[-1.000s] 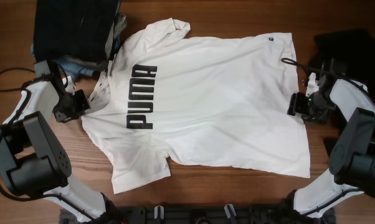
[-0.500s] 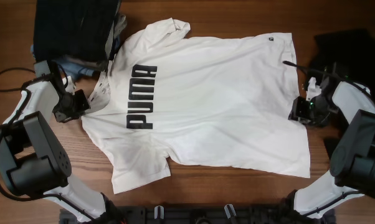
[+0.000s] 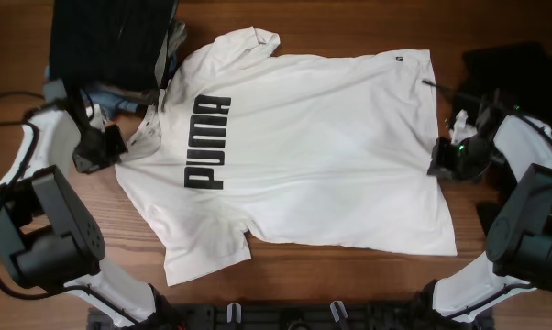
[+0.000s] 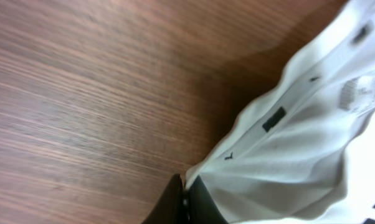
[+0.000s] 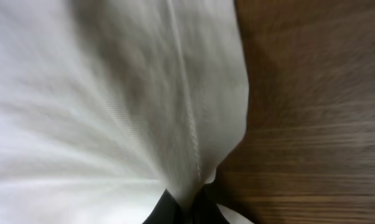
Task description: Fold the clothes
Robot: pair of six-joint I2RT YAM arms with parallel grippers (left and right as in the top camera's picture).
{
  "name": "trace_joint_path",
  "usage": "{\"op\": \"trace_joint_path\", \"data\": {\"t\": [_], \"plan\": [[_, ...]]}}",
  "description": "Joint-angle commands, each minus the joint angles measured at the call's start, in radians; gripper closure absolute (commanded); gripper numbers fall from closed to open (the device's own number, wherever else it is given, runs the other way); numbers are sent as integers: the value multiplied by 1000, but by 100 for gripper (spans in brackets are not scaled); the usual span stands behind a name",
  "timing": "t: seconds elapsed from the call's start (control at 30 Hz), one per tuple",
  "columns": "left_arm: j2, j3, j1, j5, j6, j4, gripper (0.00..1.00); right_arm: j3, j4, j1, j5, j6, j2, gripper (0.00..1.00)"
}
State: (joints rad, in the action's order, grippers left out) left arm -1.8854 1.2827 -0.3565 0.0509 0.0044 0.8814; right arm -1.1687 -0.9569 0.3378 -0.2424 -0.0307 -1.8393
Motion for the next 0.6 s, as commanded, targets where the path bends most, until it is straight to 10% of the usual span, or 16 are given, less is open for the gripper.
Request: {"op": "trace_joint_path", "data": {"t": [0.0, 0.57], "plan": [[63, 180, -10, 19, -13, 98, 96, -146, -94, 3, -14, 47, 101, 96], [755, 294, -13, -6, -18, 209, 96, -678, -493, 3, 24, 194, 534, 95]]}}
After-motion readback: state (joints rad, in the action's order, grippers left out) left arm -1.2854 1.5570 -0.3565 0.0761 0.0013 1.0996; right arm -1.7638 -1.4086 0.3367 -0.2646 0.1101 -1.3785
